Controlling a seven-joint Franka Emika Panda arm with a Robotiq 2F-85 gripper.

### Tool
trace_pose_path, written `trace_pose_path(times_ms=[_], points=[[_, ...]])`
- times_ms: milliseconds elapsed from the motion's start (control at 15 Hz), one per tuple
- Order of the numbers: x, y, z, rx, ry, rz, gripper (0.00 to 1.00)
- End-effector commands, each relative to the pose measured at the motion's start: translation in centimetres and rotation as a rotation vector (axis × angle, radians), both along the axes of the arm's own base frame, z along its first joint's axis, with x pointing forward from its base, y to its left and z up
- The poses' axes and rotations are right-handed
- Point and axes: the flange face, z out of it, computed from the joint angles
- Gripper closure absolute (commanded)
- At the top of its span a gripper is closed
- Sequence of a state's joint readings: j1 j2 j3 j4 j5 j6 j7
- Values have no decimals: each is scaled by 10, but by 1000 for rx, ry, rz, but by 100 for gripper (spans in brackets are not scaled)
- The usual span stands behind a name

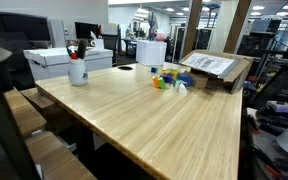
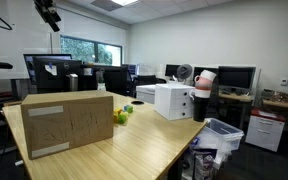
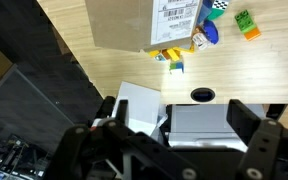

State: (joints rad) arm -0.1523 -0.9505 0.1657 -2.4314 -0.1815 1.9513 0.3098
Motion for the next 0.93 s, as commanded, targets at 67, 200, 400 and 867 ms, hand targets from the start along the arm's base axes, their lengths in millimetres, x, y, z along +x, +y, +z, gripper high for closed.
trace_pose_path(times_ms=[67,200,400,867], points=[[0,0,1,0,1,0,0],[-1,-2,-2,12,13,-23,0],[4,0,-19,15,69,-41,0],[19,9,-67,89,172,-62,0]])
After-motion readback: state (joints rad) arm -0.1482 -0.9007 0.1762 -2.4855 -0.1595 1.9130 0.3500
